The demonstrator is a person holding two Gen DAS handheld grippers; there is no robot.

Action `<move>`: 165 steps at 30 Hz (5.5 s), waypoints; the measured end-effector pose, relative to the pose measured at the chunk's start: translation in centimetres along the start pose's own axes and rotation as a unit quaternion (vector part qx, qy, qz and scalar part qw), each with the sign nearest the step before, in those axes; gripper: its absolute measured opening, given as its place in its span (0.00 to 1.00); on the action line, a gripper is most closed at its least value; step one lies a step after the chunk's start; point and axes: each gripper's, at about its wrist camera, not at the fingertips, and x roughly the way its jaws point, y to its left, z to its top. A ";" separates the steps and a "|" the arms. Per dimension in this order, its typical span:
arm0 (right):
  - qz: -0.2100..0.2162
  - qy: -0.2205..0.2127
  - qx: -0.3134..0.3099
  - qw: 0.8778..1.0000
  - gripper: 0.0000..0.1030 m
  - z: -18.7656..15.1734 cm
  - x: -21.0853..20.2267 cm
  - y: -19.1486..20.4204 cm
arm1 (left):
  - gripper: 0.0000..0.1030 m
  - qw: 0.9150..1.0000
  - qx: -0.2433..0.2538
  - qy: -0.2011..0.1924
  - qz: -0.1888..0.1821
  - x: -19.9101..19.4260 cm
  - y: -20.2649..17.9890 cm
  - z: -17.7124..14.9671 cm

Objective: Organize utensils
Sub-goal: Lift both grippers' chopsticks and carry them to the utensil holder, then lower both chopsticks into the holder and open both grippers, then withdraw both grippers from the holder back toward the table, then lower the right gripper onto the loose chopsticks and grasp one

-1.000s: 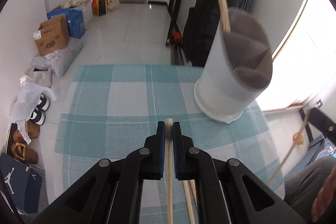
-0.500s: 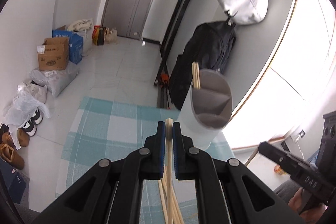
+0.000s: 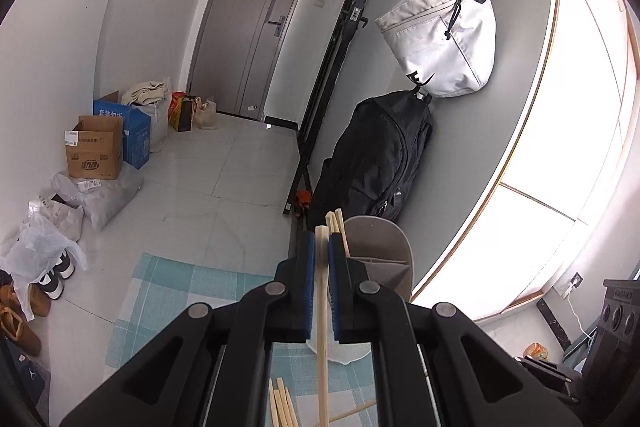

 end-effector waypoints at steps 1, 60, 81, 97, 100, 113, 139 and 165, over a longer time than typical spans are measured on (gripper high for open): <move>0.001 0.000 0.000 1.000 0.05 0.2 0.0 -0.1 | 0.02 1.000 0.004 -0.001 0.000 0.1 -0.2 0.3; -0.019 -0.002 0.003 1.000 0.05 16.7 5.3 -6.9 | 0.03 0.993 0.084 -0.076 -0.028 13.0 -5.3 6.0; -0.004 0.031 0.002 0.999 0.02 14.9 8.2 -5.7 | 0.03 0.993 0.069 -0.014 -0.094 12.5 -3.2 6.3; -0.005 0.010 0.042 0.999 0.18 12.1 4.2 -5.5 | 0.52 0.998 0.004 0.013 -0.066 5.1 0.4 7.5; -0.005 0.003 0.038 0.999 0.26 11.5 2.7 -4.4 | 0.54 0.998 0.008 0.024 -0.054 3.6 0.0 7.4; 0.009 -0.029 0.001 1.000 0.68 6.2 -1.5 0.2 | 0.80 0.999 0.032 0.031 0.031 -1.7 -0.7 3.4; -0.015 0.188 -0.051 0.981 0.41 -4.2 8.0 1.9 | 0.90 0.989 -0.014 0.114 0.096 0.1 8.0 -5.9; -0.110 0.330 -0.097 0.932 0.15 -8.3 17.3 2.9 | 0.90 0.976 -0.091 0.176 0.088 0.8 12.7 -6.5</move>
